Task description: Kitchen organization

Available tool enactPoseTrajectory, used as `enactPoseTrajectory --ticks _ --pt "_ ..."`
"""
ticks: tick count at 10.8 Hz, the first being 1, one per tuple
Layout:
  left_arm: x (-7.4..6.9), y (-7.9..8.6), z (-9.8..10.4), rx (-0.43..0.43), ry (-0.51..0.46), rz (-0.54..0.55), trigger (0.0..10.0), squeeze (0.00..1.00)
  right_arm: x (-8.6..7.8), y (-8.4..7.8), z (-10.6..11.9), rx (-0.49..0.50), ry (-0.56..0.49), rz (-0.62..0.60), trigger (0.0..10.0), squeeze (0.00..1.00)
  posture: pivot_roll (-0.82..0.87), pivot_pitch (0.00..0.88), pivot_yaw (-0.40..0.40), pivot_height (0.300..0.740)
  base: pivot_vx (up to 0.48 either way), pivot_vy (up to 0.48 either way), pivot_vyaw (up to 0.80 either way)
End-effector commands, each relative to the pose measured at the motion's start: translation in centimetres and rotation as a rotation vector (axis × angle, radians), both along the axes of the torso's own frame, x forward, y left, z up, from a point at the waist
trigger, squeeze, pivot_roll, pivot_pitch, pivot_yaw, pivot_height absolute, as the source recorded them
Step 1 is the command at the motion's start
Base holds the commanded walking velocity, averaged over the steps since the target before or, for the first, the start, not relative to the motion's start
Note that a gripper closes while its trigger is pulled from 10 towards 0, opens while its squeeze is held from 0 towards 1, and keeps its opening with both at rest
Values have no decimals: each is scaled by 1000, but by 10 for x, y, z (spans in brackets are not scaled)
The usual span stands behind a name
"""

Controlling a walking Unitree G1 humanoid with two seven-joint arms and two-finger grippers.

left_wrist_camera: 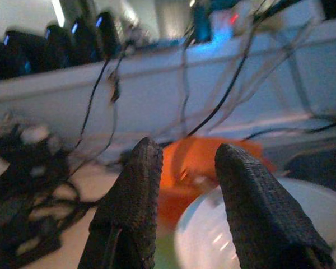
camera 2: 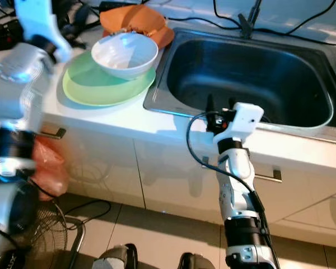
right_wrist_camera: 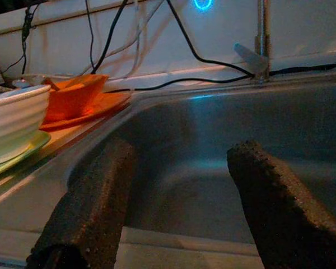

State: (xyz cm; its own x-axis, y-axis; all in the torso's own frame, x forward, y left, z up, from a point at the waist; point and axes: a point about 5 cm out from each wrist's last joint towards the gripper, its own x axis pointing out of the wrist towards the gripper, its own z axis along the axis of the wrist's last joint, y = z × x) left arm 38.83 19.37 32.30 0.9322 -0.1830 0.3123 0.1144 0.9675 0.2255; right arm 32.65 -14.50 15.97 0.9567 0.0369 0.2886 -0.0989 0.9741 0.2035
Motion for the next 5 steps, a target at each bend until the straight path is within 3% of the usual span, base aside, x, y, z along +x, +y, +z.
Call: enactPoseTrajectory --ticks 1,3,5 --pt "5 9 4 -45 18 15 10000 1000 2 0 2 9 -10 -4 10000 0 115 125 -35 740 0 0 0" --pt "15 25 -3 -163 108 31 10000 1000 2 3 2 9 -11 -1 10000 0 112 123 -34 740 0 0 0" --pt "19 23 -5 -226 143 -41 10000 1000 3 2 2 9 -10 -5 10000 0 109 122 -29 740 0 0 0"
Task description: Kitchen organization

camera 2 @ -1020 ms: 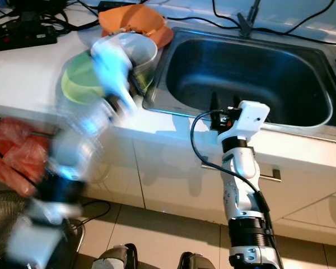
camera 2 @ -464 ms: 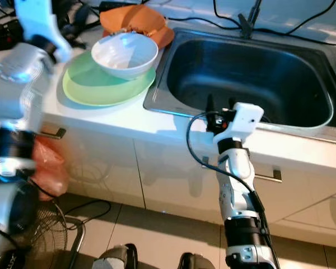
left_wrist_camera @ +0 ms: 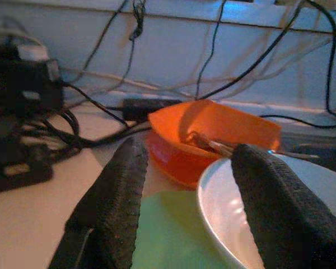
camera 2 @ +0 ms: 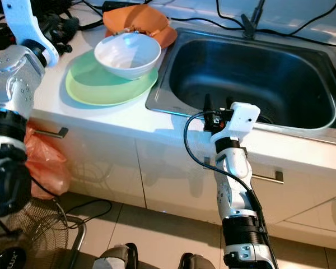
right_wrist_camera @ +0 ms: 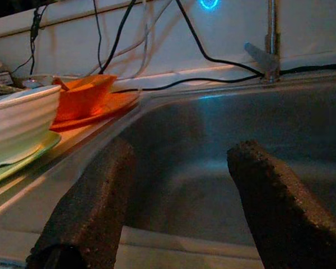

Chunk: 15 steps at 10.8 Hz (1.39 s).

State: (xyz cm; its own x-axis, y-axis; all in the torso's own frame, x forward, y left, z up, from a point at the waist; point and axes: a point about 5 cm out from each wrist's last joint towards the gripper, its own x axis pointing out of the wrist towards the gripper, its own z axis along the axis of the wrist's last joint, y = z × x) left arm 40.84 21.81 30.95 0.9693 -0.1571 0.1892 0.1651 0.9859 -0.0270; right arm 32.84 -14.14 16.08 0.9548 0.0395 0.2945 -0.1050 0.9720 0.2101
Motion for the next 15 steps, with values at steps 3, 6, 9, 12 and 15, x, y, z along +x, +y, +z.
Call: enactPoseTrajectory --ticks 3,6,9,12,15 --pt "4 -1 -2 0 49 -54 10000 1000 3 1 2 3 -6 -8 10000 0 112 117 -26 740 0 0 0" --pt "7 -4 -6 34 88 -75 10000 1000 5 3 2 7 -8 1 10000 0 111 106 -22 740 0 0 0" --pt "11 -10 -16 28 161 -88 10000 0 6 4 3 6 -10 4 10000 0 109 95 -21 740 0 0 0" --pt "13 -19 -31 23 218 -104 10000 0 6 4 2 8 -11 4 10000 0 108 99 -19 740 0 0 0" --pt "14 -36 -41 -88 217 -177 10000 0 6 4 2 10 -9 2 10000 0 104 105 -19 740 0 0 0"
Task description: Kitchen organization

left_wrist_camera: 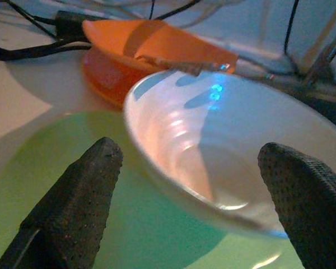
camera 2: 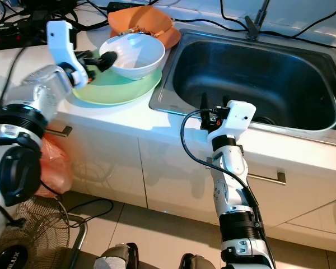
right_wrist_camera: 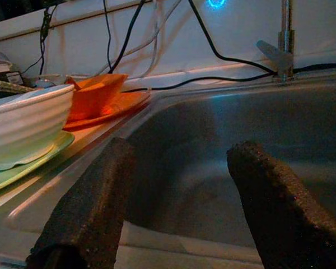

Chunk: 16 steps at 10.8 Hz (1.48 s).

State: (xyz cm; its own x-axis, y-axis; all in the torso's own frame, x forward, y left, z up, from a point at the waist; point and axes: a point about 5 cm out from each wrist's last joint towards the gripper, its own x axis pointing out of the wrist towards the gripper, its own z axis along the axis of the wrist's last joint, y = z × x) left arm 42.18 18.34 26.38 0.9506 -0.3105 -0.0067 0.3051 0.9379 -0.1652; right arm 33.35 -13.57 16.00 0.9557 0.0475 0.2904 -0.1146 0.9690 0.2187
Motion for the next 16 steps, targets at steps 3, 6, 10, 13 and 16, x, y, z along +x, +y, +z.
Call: enactPoseTrajectory --ticks 3,6,10,13,16 --pt "3 -16 1 -45 10 19 10000 0 2 -3 3 -1 -14 -11 10000 0 97 102 -24 740 0 0 0" --pt "4 -11 -11 -61 93 124 10000 0 1 -3 3 -1 -14 -15 10000 0 96 105 -23 740 0 0 0" --pt "1 -2 -25 -26 156 176 10000 0 0 -1 2 1 -8 -5 10000 0 105 118 -24 740 0 0 0" --pt "0 0 -31 -60 189 175 10000 0 0 1 1 4 -5 3 10000 0 107 125 -24 740 0 0 0" --pt "-2 -6 -38 -111 219 113 10000 0 0 1 2 9 -6 0 10000 0 107 127 -21 740 0 0 0"
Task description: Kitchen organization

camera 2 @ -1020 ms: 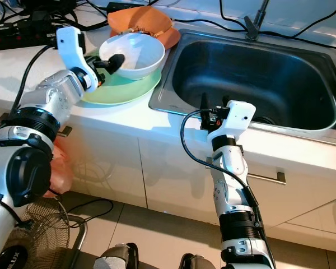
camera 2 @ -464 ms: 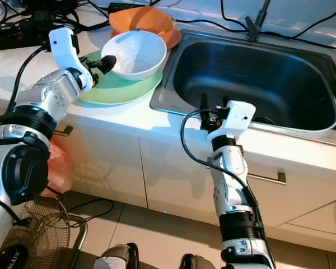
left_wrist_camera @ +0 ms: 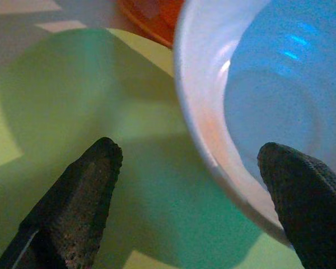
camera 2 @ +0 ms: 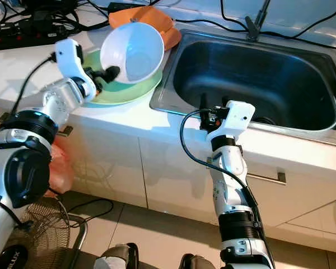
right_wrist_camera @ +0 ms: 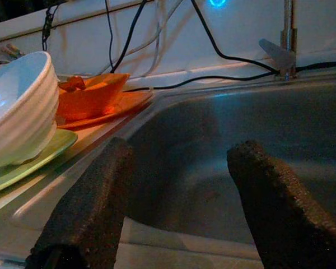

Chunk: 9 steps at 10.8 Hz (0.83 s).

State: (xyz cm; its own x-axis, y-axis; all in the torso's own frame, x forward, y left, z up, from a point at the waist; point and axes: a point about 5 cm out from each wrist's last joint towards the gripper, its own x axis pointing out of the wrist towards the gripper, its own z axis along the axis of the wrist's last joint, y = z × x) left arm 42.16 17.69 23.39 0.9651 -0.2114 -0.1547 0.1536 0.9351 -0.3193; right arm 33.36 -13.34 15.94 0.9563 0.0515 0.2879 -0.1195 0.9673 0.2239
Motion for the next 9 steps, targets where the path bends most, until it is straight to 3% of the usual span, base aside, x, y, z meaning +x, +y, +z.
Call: enactPoseTrajectory --ticks 1,2,3,9 --pt "-1 -1 -4 -38 -3 -11 10000 0 0 0 2 6 -9 -4 10000 0 107 125 -22 740 0 0 0" --pt "0 0 1 -70 -37 -19 1373 0 0 0 2 7 -9 -1 10000 0 108 122 -24 740 0 0 0" --pt "-1 1 1 -68 -38 -14 0 0 0 1 2 7 -10 0 10000 0 107 121 -24 740 0 0 0" --pt "-2 8 0 -83 -44 1 0 0 0 2 2 10 -3 5 10000 0 111 131 -28 740 0 0 0"
